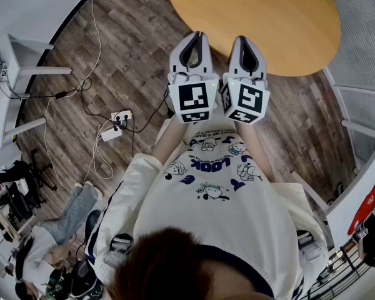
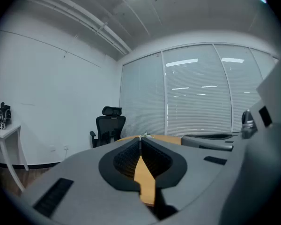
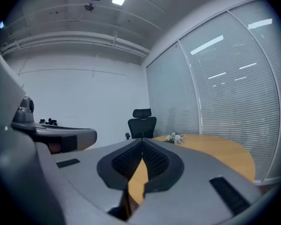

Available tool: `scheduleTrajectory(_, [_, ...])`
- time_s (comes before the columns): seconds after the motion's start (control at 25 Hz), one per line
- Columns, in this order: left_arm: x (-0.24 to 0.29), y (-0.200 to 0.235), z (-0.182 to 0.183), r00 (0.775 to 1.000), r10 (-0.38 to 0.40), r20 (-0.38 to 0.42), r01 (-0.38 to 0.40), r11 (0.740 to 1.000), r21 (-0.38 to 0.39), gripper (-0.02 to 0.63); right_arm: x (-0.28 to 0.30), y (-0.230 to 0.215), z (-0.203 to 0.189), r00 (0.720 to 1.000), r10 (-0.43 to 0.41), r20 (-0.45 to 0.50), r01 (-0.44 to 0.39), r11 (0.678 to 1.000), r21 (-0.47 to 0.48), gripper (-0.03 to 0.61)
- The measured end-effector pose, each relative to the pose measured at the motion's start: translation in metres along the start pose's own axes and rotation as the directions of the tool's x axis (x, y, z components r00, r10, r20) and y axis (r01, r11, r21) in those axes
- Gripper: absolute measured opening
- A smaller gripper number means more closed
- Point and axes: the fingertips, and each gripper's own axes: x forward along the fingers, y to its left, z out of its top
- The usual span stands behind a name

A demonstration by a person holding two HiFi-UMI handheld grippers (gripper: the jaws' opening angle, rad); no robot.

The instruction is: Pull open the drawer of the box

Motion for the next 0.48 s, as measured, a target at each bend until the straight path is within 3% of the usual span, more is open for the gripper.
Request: scheduleTrajectory(0.48, [0.014,-0.012,-0.005,1.0,0.024,-0.019,-0.024,1.0,0.006,0.025,0.007,-0.017,-0.001,1.0,0.024,-0.004,-0.024,1.0,0.014,0.031])
